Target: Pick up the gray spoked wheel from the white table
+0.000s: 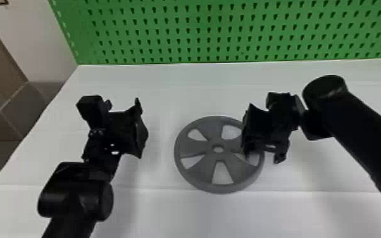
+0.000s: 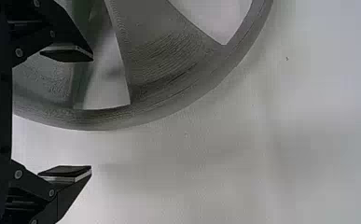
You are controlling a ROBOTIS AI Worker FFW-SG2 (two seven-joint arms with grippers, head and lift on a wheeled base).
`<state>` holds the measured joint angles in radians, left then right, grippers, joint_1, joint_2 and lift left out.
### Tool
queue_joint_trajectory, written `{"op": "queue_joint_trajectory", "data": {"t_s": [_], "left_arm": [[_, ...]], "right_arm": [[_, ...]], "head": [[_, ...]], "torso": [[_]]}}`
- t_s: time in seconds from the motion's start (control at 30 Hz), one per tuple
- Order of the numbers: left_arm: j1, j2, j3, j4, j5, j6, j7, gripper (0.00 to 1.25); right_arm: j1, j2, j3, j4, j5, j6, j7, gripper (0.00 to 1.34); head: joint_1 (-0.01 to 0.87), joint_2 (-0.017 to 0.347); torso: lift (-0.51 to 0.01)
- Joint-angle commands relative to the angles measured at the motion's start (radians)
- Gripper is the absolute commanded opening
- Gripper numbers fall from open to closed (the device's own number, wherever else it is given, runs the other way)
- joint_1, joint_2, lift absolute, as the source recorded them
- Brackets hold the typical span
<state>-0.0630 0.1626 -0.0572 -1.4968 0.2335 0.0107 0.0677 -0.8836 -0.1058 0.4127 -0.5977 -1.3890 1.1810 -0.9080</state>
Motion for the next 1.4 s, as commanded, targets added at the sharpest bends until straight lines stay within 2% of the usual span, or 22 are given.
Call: {"op": "queue_joint_trajectory", "data": {"t_s": [0.0,0.27,0.93,0.97,1.1,1.23,1.37], "left_arm": [[-0.001,0.000,-0.001,0.001,0.000,0.000,0.000,0.89],[-0.003,0.000,-0.003,0.001,0.000,0.002,0.001,0.89],[-0.008,0.000,-0.010,0.004,-0.003,0.003,0.000,0.89],[-0.008,0.000,-0.010,0.004,-0.003,0.003,0.001,0.89],[-0.009,0.000,-0.010,0.006,-0.003,0.003,0.001,0.89],[-0.011,0.000,-0.010,0.006,-0.005,0.005,0.000,0.89],[-0.011,0.000,-0.013,0.006,-0.005,0.005,0.000,0.89]], "right_arm": [[0.000,-0.002,-0.009,0.007,-0.012,0.002,0.000,0.93],[-0.001,-0.002,0.001,0.010,-0.022,0.009,0.000,0.97],[-0.005,-0.006,-0.006,0.025,-0.032,0.003,0.000,0.94],[-0.005,-0.006,-0.009,0.027,-0.032,0.003,0.000,0.93],[-0.003,-0.009,-0.018,0.033,-0.028,0.000,0.000,0.73],[-0.005,-0.008,-0.012,0.033,-0.021,-0.003,0.005,0.73],[-0.006,-0.006,-0.003,0.029,0.010,-0.003,0.031,0.66]], "head": [[0.839,0.130],[0.839,0.130],[0.839,0.130],[0.839,0.130],[0.839,0.130],[0.839,0.130],[0.839,0.130]], "torso": [[-0.065],[-0.065],[-0.065],[-0.065],[-0.065],[-0.065],[-0.065]]}}
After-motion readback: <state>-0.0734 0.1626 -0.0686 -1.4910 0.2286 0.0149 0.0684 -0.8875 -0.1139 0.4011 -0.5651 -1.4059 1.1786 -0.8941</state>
